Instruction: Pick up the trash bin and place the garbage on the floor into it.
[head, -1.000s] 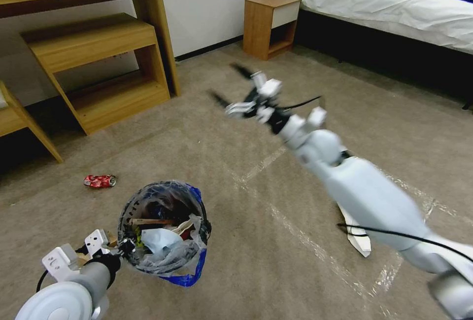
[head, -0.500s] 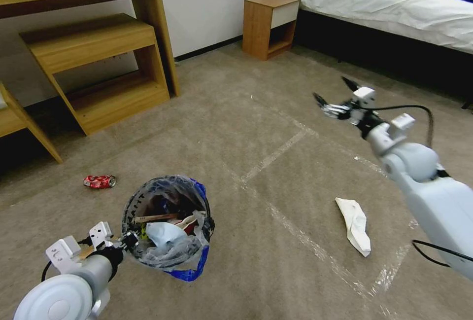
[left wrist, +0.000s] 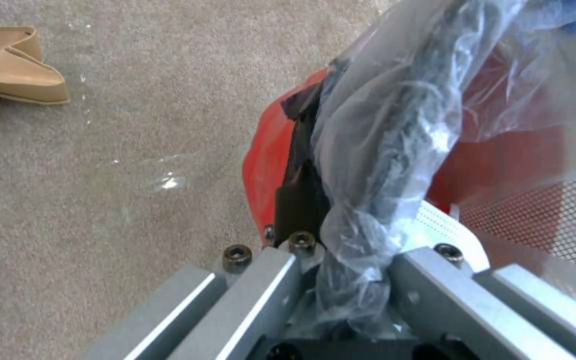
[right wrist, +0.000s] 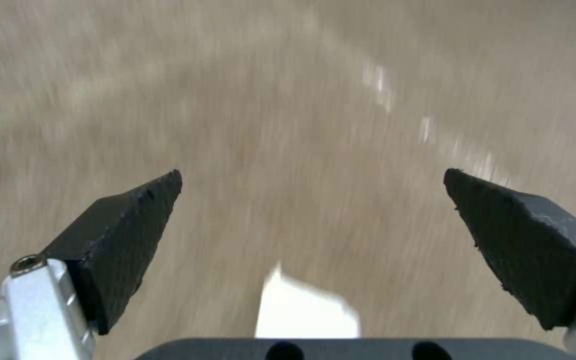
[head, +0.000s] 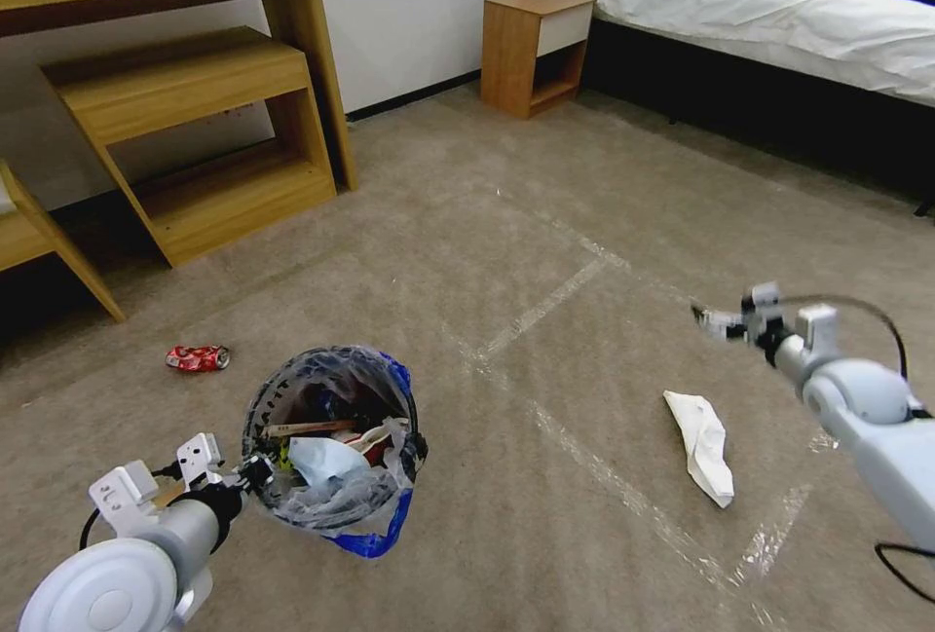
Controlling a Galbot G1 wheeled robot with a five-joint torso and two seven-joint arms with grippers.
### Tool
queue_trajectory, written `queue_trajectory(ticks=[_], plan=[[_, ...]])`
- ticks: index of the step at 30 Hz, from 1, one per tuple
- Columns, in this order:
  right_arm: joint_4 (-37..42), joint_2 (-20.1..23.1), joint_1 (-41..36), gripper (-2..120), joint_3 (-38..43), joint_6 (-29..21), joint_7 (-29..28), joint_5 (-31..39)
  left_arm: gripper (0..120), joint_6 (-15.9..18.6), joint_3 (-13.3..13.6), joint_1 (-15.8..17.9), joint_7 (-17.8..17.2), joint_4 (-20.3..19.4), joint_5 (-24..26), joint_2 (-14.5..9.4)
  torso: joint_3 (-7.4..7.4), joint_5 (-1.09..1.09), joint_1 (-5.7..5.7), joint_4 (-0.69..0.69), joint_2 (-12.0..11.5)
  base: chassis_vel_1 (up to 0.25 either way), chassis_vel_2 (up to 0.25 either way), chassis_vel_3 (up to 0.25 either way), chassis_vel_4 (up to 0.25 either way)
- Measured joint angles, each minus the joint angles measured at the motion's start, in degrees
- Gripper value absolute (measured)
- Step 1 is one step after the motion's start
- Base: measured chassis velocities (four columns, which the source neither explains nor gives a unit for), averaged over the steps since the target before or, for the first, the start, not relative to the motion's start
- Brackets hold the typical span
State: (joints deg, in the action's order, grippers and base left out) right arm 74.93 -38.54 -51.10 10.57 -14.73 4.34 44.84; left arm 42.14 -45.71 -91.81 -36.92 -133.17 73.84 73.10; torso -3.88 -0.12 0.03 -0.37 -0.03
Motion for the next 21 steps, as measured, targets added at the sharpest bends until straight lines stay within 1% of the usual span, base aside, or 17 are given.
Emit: queue_trajectory(ticks=[2,3,6,7,10,19,21], plan=[[-0.8,-0.6,-1.1,100,-0.9,-3.4,-1.8,2.2,0,0.0,-0.1,-0.1,0.0,-0.2,0.1,-0.1,0.0,0.0,0.0,0.02,0.0,0.0,0.0,0.0,0.0],[-0.8,-0.6,-1.1,100,-0.9,-3.4,-1.8,2.2,0,0.0,-0.1,-0.1,0.0,-0.2,0.1,-0.1,0.0,0.0,0.0,0.02,0.0,0.0,0.0,0.0,0.0],[-2.8,-1.4,-1.8,100,-1.9,-6.2,-2.1,2.6,0,0.0,-0.1,-0.2,-0.2,-0.5,0.1,-0.2,0.0,0.01,0.0,0.01,0.0,0.0,0.0,0.0,0.0],[-2.8,-1.4,-1.8,100,-1.9,-6.2,-2.1,2.6,0,0.0,-0.1,-0.2,-0.2,-0.5,0.1,-0.2,0.0,0.01,0.0,0.01,0.0,0.0,0.0,0.0,0.0],[-3.3,-1.6,-2.4,100,-2.3,-7.9,-2.1,2.4,0,0.0,0.1,-0.3,-0.3,-0.5,-0.2,0.1,0.0,0.0,0.0,0.02,0.0,0.0,0.0,0.0,0.0],[-4.7,-1.8,-2.5,100,-2.6,-8.5,-2.4,0.9,0,0.0,0.5,-0.4,-0.3,-0.3,-0.9,0.6,0.0,-0.01,0.0,0.02,0.0,0.0,0.0,0.0,0.0],[-6.1,-2.4,-2.2,100,-2.8,-8.4,-2.5,0.1,0,0.0,0.6,-0.4,-0.3,-0.3,-0.9,0.5,0.0,-0.01,0.0,0.01,0.0,0.0,0.0,0.0,0.0]])
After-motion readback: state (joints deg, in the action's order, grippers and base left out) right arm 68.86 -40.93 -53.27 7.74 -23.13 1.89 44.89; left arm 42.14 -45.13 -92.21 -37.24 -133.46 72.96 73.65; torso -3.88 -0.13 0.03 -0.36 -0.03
